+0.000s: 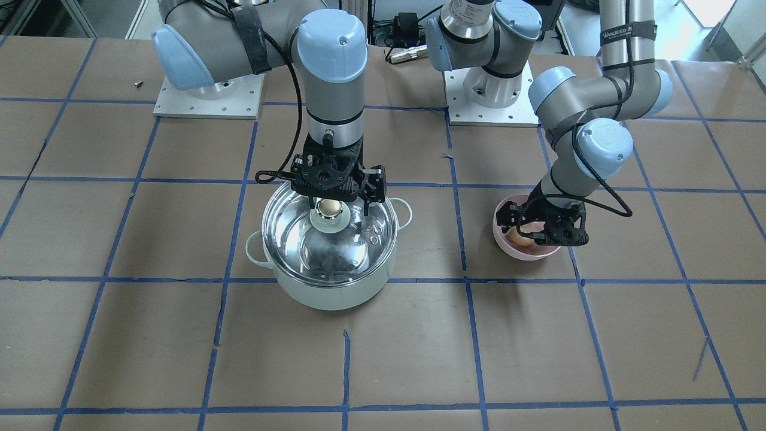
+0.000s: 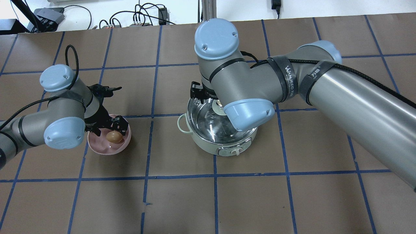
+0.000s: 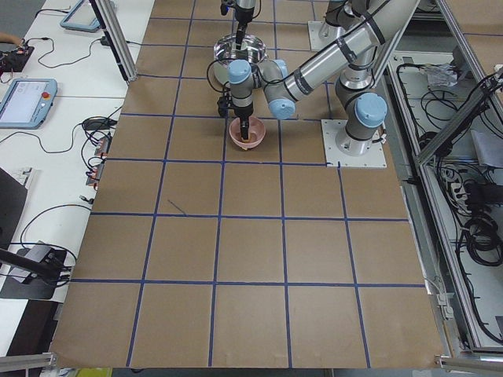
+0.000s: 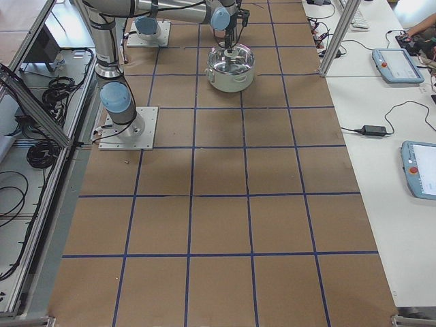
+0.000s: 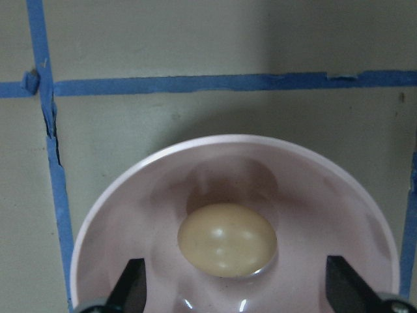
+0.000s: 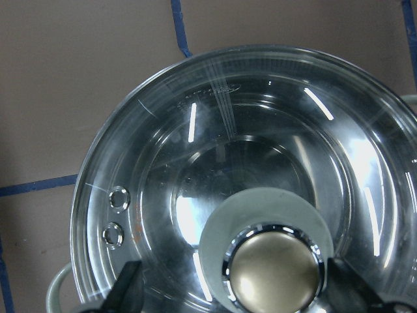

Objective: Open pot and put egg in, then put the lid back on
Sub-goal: 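Lower the left gripper onto the egg while the right gripper grasps the lid knob, then lift the glass lid off the pot and carry it aside with the right gripper, then close the left gripper on the egg and lift it from the bowl, then carry the egg over the pot and lower it inside with the left gripper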

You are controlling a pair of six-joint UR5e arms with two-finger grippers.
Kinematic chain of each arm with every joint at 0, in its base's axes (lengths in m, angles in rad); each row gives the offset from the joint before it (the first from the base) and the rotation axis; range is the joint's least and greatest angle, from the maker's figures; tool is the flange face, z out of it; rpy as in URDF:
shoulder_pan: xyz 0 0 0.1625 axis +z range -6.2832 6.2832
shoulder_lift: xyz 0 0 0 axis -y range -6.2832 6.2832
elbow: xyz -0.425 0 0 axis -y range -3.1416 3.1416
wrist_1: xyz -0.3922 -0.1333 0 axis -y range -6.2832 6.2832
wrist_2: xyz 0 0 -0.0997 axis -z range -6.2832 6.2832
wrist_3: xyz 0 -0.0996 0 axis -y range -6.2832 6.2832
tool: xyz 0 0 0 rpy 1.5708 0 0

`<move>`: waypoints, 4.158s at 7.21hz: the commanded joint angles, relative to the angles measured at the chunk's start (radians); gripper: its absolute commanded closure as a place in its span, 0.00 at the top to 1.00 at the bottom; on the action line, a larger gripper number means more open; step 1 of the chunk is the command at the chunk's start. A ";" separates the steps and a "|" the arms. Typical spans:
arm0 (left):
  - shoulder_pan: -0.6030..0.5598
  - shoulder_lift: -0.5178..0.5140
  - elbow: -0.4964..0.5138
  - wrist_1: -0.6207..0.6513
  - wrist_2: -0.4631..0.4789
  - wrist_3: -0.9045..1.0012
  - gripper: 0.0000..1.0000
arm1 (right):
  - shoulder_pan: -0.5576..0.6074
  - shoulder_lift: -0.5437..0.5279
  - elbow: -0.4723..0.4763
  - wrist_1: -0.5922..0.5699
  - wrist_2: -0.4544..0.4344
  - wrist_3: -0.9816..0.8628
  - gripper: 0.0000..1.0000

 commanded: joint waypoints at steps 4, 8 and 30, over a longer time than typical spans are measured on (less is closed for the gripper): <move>0.001 -0.053 0.009 0.000 0.010 -0.003 0.96 | -0.010 0.002 0.003 -0.006 -0.010 -0.124 0.85; 0.001 -0.056 0.011 -0.005 0.007 -0.009 0.94 | -0.037 -0.006 0.003 0.008 -0.014 -0.188 0.42; -0.665 -0.230 0.509 -0.175 -0.101 -0.719 0.29 | -0.513 -0.259 -0.092 0.347 -0.009 -0.794 0.34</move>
